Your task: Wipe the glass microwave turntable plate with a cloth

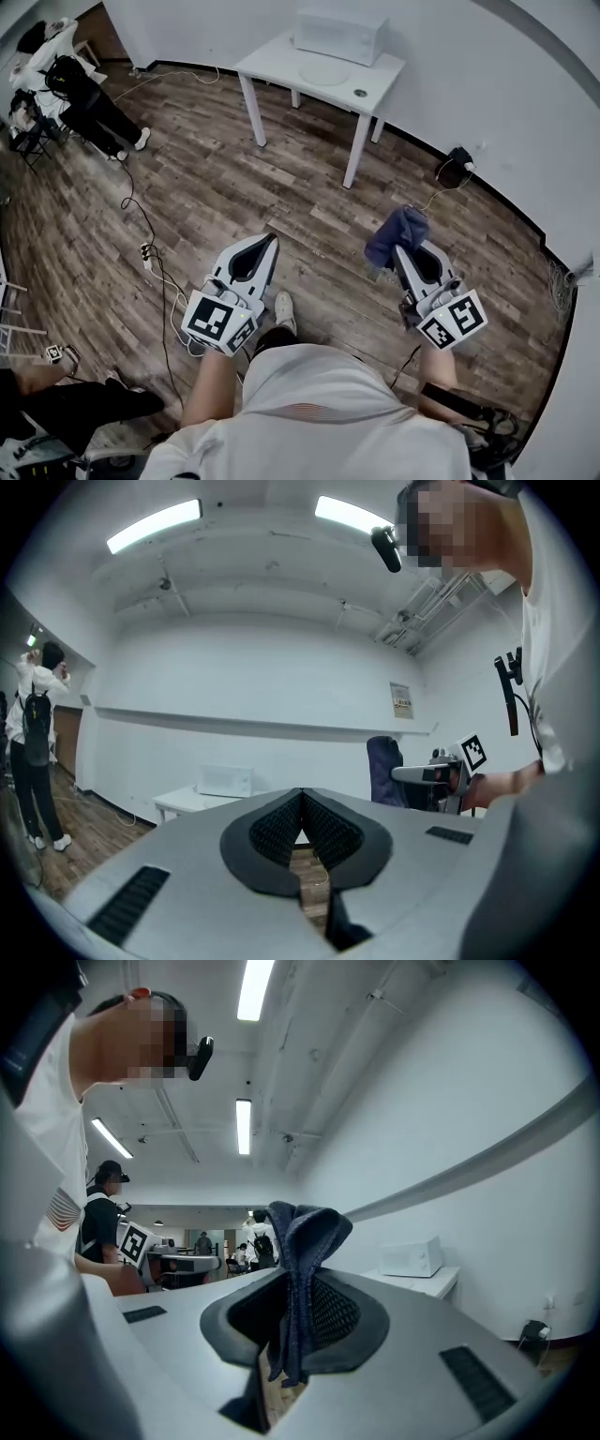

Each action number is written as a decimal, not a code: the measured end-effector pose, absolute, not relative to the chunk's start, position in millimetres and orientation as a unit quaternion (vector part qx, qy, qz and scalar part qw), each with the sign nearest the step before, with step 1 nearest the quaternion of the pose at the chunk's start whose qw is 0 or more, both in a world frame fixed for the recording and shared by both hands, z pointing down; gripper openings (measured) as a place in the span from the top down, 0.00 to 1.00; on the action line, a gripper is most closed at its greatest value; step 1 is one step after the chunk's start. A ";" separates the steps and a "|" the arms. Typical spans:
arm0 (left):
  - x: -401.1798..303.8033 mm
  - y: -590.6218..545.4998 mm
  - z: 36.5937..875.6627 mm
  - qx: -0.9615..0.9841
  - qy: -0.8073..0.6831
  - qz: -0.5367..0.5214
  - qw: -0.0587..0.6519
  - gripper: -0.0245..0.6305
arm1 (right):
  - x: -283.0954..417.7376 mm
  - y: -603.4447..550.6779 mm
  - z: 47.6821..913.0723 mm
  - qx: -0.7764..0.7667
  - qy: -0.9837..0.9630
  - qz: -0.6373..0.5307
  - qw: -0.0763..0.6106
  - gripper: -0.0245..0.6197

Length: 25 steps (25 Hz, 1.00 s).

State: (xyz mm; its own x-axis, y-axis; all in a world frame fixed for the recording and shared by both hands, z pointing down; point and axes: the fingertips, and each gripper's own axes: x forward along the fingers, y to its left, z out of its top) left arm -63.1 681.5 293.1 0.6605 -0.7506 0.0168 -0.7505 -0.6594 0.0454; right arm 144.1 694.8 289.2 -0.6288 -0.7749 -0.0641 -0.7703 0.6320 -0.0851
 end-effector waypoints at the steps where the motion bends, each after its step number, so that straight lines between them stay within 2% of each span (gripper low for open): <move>1: -67.6 669.2 294.7 0.911 -0.411 -0.002 0.027 0.95 | 139.0 683.4 288.9 -0.429 0.902 -0.025 0.045 0.87; 14: -151.1 493.1 292.7 0.922 -0.386 -0.008 0.035 0.95 | 60.1 520.0 276.3 -0.459 0.888 -0.020 0.028 0.87; 25: -193.9 423.5 320.7 0.924 -0.375 -0.004 0.067 0.95 | 20.2 451.4 292.1 -0.472 0.881 -0.041 0.012 0.87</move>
State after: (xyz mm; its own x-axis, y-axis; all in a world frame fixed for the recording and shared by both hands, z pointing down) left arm -193.9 423.5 320.7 0.7180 -0.6947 0.0435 -0.6936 -0.7090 0.1274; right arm 20.2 451.4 292.1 -0.5542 -0.8322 0.0168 -0.8302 0.5512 -0.0836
